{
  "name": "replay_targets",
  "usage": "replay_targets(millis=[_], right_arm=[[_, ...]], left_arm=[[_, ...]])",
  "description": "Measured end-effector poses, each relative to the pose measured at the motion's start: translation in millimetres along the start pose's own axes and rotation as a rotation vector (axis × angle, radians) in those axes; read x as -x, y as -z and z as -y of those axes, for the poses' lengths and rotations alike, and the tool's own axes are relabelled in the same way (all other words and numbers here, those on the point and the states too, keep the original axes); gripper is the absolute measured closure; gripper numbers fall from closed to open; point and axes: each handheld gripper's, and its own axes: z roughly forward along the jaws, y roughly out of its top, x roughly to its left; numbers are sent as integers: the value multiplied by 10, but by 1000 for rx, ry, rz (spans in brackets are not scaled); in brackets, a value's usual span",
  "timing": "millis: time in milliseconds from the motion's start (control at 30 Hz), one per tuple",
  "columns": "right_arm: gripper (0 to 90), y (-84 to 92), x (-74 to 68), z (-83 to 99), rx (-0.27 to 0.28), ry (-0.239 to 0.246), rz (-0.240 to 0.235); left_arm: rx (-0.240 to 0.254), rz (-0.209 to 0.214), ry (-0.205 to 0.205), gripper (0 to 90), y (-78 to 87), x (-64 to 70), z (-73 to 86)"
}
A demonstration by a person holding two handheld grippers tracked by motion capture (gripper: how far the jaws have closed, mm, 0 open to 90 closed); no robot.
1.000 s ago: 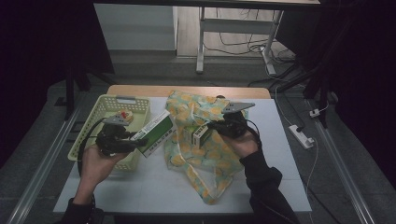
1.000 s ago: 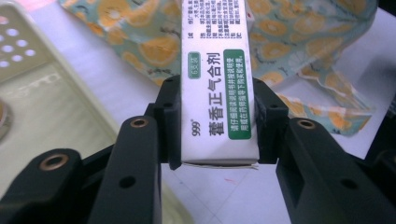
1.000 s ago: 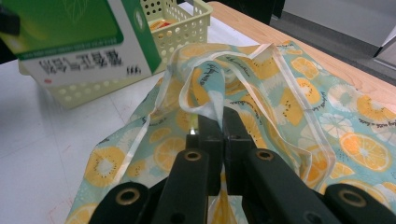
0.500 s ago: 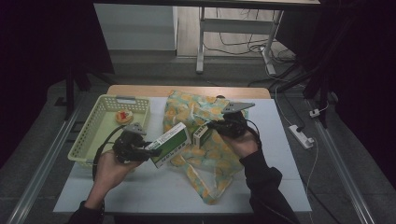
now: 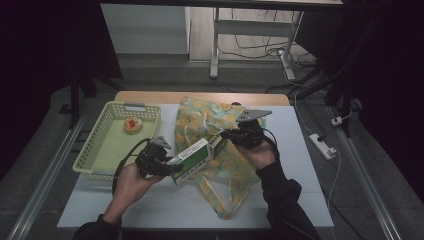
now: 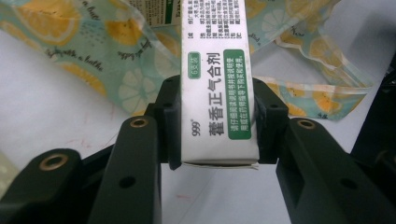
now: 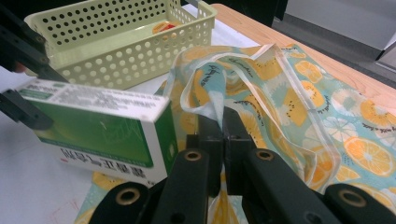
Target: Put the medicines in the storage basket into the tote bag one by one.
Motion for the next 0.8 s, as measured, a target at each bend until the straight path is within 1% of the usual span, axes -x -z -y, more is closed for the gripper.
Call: replay_targets(millis=[33,233,367,533,633,800], right_arm=[[893,-1,-5,-2,-2,3,1],[893,-3,-34,-17,2,11,-2],[894,10,-41,-27,5,11,-2],[894,2,-45,-23,6,10,-4],[893,-3,-52,-26,4,13,-7],[894,-6,-59,-29,4,12,-10]], left_arm=[[-3,-1,-3,621,-14,3,-12],[-21,-10,17,621,-134,2,-90],[-33,-8,20,621,-212,6,-137],[-32,-15,24,621,-263,4,-222],[-31,-17,36,621,-307,-10,-282],[-27,-34,43,621,-370,-31,-362]])
